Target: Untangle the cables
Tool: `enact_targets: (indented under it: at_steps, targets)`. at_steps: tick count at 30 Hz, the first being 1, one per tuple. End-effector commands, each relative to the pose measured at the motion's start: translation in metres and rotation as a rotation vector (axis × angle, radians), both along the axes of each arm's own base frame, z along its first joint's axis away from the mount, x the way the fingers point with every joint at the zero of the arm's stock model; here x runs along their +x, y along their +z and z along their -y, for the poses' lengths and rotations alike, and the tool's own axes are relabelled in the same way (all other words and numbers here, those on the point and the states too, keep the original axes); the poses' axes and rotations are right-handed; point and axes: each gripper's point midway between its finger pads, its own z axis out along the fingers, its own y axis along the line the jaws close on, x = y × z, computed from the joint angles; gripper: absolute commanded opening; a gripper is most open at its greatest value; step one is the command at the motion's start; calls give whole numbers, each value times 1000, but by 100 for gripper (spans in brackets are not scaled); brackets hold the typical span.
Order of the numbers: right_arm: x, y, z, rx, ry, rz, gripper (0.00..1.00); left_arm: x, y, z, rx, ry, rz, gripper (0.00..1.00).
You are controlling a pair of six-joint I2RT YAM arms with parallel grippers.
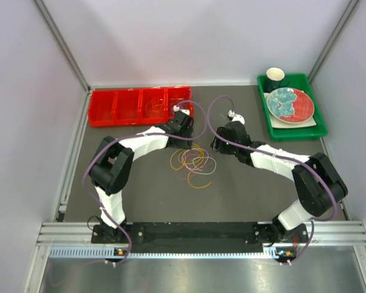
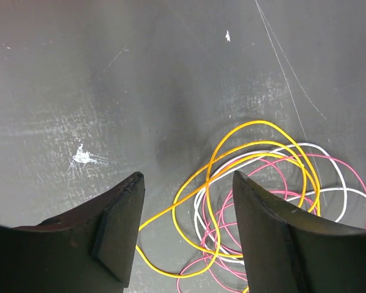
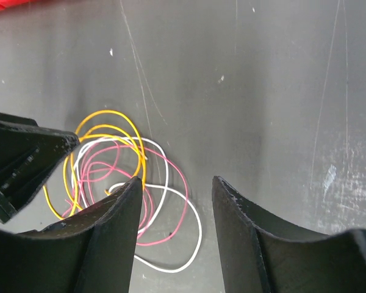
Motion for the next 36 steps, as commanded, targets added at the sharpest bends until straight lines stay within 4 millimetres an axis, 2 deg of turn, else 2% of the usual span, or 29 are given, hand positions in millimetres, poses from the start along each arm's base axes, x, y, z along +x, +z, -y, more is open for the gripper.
enact_targets:
  at_steps: [1, 9, 14, 17, 18, 20, 21, 23, 26, 29, 32, 35, 36]
  targets:
    - [12, 17, -11, 24, 3, 42, 49, -4, 2, -2, -5, -12, 10, 62]
    - [13, 16, -12, 21, 4, 39, 49, -11, -5, -4, -9, -20, -2, 56]
    - [13, 16, -12, 20, 5, 36, 48, -4, -3, 2, -17, -22, 4, 47]
    - [14, 16, -11, 18, 2, 35, 48, 2, -1, 6, -20, -24, 10, 36]
    - [14, 16, -12, 19, 4, 34, 48, 3, 0, 6, -17, -25, 14, 24]
    - [14, 15, -11, 17, 2, 34, 48, 9, 2, 10, -13, -25, 11, 9]
    - [14, 16, -12, 19, 4, 34, 48, 17, 11, 14, -21, -23, 29, 0]
    - [13, 15, -12, 15, 5, 33, 48, 19, 15, 13, -1, -22, 16, 0]
    - [14, 15, -12, 15, 5, 33, 48, 31, 48, 21, -22, -31, 72, 0]
    - [15, 15, -12, 14, 2, 34, 47, 40, 93, 22, -49, -23, 143, 0]
    - [15, 15, -10, 11, -4, 37, 47, 47, 148, 18, -76, 2, 252, 0]
    - [15, 16, -9, 13, -14, 43, 47, 51, 213, 14, -124, 2, 377, 0]
    - [15, 17, -8, 13, -19, 45, 47, 53, 242, 16, -151, 2, 431, 0]
